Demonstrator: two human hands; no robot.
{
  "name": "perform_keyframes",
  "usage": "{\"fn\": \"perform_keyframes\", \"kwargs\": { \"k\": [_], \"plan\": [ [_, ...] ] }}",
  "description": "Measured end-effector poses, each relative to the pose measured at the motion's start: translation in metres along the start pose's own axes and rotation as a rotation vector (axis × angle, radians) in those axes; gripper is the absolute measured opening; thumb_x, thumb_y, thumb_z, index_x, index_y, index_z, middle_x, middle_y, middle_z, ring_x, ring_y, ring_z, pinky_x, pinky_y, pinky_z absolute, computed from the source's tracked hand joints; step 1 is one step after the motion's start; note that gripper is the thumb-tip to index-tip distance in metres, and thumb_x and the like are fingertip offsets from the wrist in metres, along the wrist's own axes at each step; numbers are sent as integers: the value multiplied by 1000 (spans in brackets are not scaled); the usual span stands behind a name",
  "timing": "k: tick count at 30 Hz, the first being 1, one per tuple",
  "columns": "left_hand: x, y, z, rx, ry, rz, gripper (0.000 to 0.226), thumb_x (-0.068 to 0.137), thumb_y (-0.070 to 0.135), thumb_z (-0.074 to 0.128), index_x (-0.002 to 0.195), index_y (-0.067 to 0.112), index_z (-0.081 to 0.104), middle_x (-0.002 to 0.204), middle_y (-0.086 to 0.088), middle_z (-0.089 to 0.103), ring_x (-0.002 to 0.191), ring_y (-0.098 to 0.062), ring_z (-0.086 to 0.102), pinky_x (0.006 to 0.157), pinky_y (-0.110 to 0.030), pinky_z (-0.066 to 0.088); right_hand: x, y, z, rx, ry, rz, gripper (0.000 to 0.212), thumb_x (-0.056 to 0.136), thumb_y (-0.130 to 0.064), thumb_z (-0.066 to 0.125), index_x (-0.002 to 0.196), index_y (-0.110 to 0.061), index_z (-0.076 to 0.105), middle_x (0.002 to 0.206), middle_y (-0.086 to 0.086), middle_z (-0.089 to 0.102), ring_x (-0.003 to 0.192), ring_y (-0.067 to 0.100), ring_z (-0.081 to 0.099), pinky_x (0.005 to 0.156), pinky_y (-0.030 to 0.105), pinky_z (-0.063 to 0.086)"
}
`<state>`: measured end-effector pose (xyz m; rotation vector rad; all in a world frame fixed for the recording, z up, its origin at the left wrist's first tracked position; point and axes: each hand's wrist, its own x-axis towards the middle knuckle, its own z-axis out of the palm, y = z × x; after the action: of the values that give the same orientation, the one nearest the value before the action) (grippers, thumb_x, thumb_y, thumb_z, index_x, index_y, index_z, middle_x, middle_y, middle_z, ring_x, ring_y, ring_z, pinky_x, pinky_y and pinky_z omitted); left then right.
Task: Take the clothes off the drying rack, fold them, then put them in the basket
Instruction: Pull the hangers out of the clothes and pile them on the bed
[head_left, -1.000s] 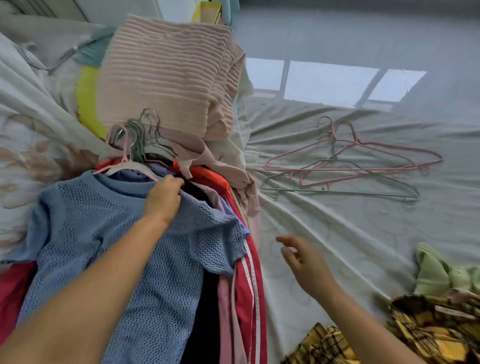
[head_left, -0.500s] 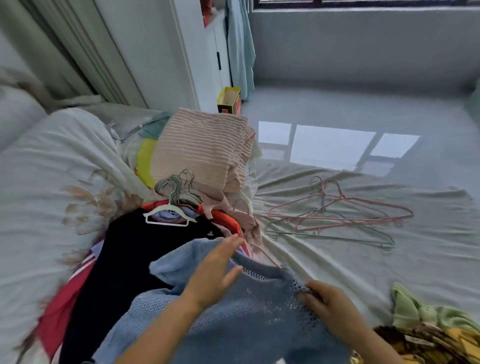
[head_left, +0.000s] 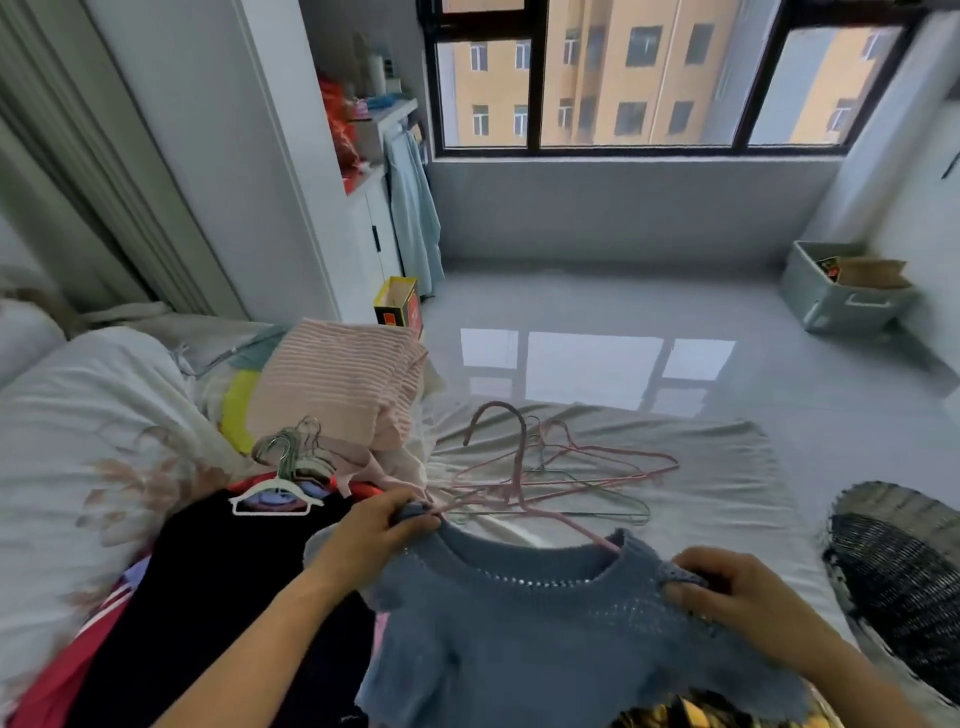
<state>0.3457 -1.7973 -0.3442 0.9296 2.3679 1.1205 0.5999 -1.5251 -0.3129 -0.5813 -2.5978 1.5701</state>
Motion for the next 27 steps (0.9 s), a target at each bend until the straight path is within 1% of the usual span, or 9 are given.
{"fn": "perform_keyframes", "kwargs": {
  "k": [4, 7, 9, 12, 16, 19, 22, 24, 27],
  "plan": [
    [-9, 50, 30, 59, -31, 101, 45, 63, 66, 55, 64, 21, 53, 60, 7, 49, 59, -3, 44, 58, -27, 35, -7, -11, 6, -36, 48, -87, 56, 65, -70, 64, 110, -38, 54, 112, -20, 60, 106, -9, 53, 90, 11, 40],
    [-12, 83, 49, 137, -2, 159, 31, 67, 57, 57, 60, 29, 45, 53, 13, 50, 57, 1, 47, 54, -15, 33, 2, -31, 24, 25, 104, -114, 22, 82, -28, 71, 97, -31, 55, 95, -10, 65, 86, -2, 59, 78, 18, 48],
    [-14, 97, 51, 77, 12, 177, 20, 70, 50, 59, 63, 32, 53, 59, 21, 57, 61, 4, 51, 56, -13, 35, 9, -38, 28, 52, 206, -84, 6, 88, -23, 64, 86, -25, 59, 67, -9, 64, 62, 3, 57, 68, 29, 47],
    [-18, 102, 44, 47, 75, 202, 22, 70, 54, 56, 70, 33, 64, 64, 27, 60, 65, 7, 54, 59, -10, 36, 9, -43, 13, 68, 240, -15, 19, 92, -22, 58, 74, -19, 60, 48, -12, 59, 45, -1, 49, 57, 23, 41],
    [-27, 81, 32, 98, 181, 187, 19, 75, 54, 50, 70, 36, 55, 55, 11, 51, 66, 9, 50, 58, -12, 32, 1, -41, -12, 54, 258, 15, 20, 91, -22, 59, 76, -10, 67, 47, -8, 58, 41, -1, 45, 50, 16, 39],
    [-34, 68, 33, -33, 181, 89, 28, 84, 34, 60, 55, 37, 60, 57, 15, 58, 64, 7, 53, 58, -14, 33, -5, -38, -24, 16, 251, 31, 21, 92, -19, 57, 78, -8, 68, 44, -9, 55, 40, 0, 45, 51, 17, 38],
    [-37, 53, 40, -264, 187, -81, 27, 90, 25, 61, 68, 34, 73, 72, 5, 68, 70, -2, 57, 70, -23, 43, -8, -39, -35, -31, 253, 18, 23, 92, -16, 54, 77, -8, 69, 45, -8, 53, 41, 0, 45, 51, 13, 36],
    [-40, 54, 48, -431, 175, -188, 27, 92, 16, 56, 75, 24, 75, 73, 0, 67, 70, -14, 58, 64, -24, 47, -8, -38, -40, -54, 254, 14, 23, 93, -18, 53, 75, -11, 67, 48, -6, 54, 43, 1, 44, 53, 19, 37],
    [-44, 61, 60, -594, 172, -259, 22, 94, 12, 51, 85, 11, 71, 70, 1, 69, 63, -9, 63, 55, -14, 48, -7, -35, -45, -92, 256, 16, 24, 95, -20, 50, 76, -13, 64, 53, -4, 54, 44, 3, 43, 53, 19, 35]
  ]
}}
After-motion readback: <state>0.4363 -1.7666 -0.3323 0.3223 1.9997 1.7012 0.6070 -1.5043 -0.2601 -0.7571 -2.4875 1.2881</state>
